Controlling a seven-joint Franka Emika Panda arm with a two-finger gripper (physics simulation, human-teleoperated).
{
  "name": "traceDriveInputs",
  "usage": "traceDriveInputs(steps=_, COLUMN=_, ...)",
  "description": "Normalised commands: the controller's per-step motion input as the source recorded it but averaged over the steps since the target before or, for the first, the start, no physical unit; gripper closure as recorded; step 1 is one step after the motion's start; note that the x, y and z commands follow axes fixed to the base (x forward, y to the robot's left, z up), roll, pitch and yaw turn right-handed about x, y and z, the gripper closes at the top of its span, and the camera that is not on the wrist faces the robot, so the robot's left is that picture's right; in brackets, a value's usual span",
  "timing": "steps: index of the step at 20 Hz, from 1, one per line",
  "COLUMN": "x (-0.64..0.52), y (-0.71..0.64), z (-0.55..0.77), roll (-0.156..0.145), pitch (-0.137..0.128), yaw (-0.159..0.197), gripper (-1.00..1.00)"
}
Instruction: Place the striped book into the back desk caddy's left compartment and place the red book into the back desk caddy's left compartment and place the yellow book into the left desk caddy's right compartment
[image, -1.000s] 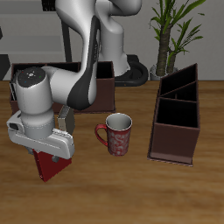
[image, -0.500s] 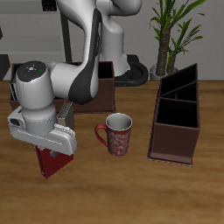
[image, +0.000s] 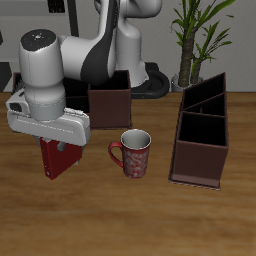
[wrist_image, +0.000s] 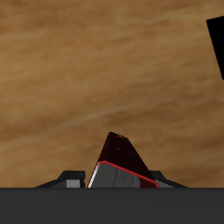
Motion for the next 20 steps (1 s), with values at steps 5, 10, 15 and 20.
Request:
traceDriveInputs(steps=5, x=-0.51, y=-0.17, z=0.88, roll=-0.02, pitch=-0.065, yaw=0.187, gripper=1.0)
traceDriveInputs(steps=10, x=-0.48, y=-0.3, z=0.54, roll=-0.014, pitch=-0.048, yaw=0.173, gripper=1.0)
traceDriveInputs(steps=15, x=-0.49, y=-0.18, z=0.34, roll=-0.019, pitch=-0.034, yaw=0.222, gripper=1.0)
traceDriveInputs(steps=20, x=-0.59, y=-0.08, z=0.31, roll=0.002, pitch=-0.067, yaw=0.167, gripper=1.0)
